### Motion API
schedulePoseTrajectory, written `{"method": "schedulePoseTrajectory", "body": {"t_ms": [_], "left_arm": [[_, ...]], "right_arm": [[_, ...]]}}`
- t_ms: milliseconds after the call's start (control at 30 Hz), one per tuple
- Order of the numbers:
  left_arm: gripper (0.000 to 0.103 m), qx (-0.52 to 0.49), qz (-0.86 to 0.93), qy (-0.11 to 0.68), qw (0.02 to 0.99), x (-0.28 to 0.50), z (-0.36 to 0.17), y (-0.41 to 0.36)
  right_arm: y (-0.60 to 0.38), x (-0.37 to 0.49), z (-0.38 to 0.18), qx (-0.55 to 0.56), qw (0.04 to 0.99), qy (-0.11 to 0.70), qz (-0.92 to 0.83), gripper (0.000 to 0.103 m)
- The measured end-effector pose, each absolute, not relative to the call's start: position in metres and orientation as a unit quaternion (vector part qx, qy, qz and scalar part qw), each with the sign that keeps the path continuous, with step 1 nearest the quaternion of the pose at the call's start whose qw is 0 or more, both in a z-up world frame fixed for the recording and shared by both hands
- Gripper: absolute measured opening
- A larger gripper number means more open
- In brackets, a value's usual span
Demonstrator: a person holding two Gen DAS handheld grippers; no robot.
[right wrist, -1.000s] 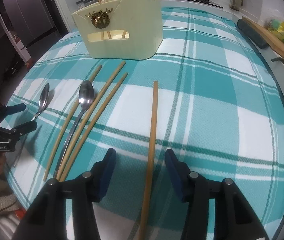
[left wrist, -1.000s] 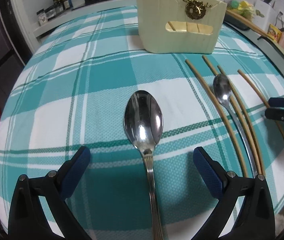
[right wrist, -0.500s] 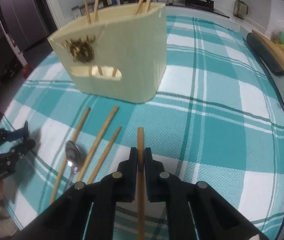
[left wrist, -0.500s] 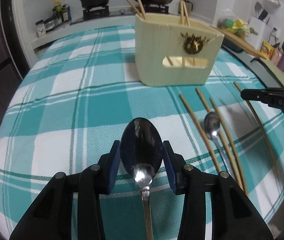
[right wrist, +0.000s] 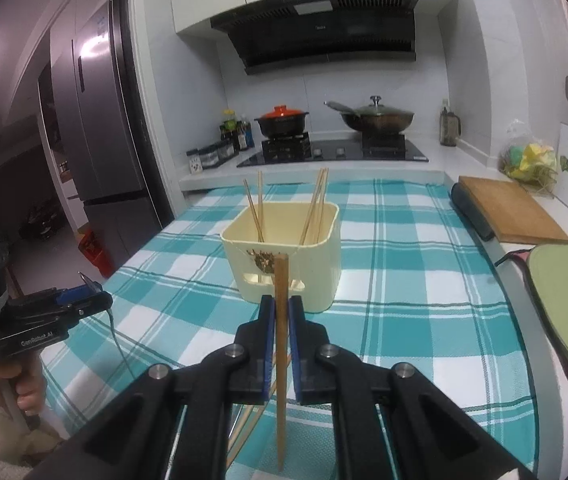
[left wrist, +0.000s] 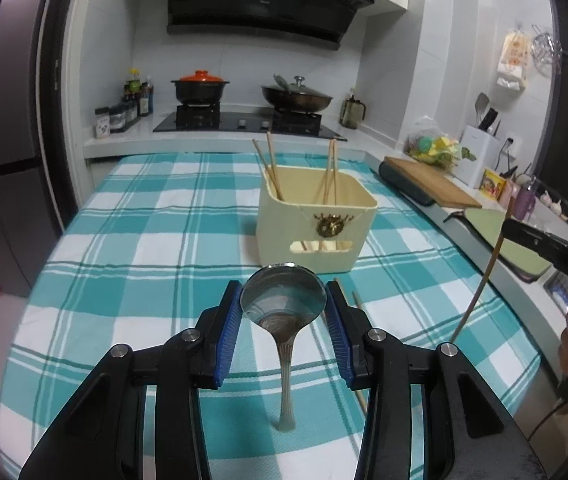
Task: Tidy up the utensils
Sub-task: 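Lift the spoon with the left tool while the right tool carries its chopstick to the holder, then lower the spoon into the cream holder and open the left tool while the right tool drops its chopstick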
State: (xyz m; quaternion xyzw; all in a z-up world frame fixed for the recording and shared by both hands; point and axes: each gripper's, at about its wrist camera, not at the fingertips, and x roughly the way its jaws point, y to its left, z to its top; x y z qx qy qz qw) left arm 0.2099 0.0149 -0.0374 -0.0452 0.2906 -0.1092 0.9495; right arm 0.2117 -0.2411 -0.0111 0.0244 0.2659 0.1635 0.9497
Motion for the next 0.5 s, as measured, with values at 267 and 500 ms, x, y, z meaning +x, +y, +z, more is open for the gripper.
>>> {"method": "schedulePoseTrajectory", "body": {"t_ms": [267, 500], "left_arm": [[0.042, -0.053, -0.124, 0.273, 0.952, 0.211, -0.016, 0.015], [0.042, -0.071, -0.144, 0.268, 0.95, 0.236, 0.015, 0.023]], "right_arm": [[-0.234, 0.197, 0.014, 0.009, 0.966, 0.211, 0.152, 0.007], [-0.237, 0.217, 0.027, 0.007, 0.968, 0.205, 0.145, 0.007]]}}
